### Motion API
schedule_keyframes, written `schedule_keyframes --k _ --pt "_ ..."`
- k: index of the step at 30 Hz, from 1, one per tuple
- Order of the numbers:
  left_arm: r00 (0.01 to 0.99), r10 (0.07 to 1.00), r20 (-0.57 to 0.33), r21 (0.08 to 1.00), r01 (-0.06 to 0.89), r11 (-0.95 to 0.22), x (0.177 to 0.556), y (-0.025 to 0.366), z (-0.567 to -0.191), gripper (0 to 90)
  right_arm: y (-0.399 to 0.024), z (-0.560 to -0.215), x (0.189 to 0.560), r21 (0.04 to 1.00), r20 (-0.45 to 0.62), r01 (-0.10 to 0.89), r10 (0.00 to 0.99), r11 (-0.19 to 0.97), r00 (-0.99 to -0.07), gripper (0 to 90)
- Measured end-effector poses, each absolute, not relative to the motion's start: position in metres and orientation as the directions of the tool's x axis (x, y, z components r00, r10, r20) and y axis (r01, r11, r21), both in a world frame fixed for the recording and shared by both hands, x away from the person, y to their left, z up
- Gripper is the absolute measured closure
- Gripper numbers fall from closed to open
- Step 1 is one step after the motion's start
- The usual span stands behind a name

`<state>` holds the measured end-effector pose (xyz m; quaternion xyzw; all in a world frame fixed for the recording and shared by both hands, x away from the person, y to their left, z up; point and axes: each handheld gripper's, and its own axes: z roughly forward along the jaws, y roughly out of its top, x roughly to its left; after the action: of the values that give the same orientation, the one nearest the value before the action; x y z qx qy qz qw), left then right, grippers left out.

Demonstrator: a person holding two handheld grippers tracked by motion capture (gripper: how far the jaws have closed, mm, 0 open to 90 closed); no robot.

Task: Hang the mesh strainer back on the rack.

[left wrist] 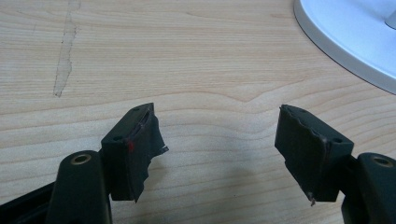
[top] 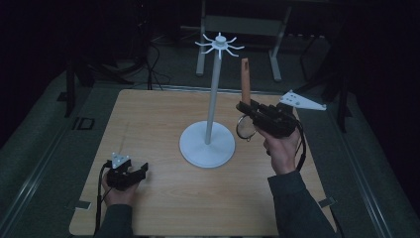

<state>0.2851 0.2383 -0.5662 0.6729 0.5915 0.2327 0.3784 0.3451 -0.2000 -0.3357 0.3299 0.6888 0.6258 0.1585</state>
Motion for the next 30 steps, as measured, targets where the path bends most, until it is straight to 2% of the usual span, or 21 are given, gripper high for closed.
schedule_keyframes --k 30 --pt "0.190 0.972 -0.136 0.787 0.617 -0.011 0.285 0.238 -0.566 30.1 -0.186 -0.323 0.354 0.968 0.206 0.251 0.631 -0.019 -0.748 69.8"
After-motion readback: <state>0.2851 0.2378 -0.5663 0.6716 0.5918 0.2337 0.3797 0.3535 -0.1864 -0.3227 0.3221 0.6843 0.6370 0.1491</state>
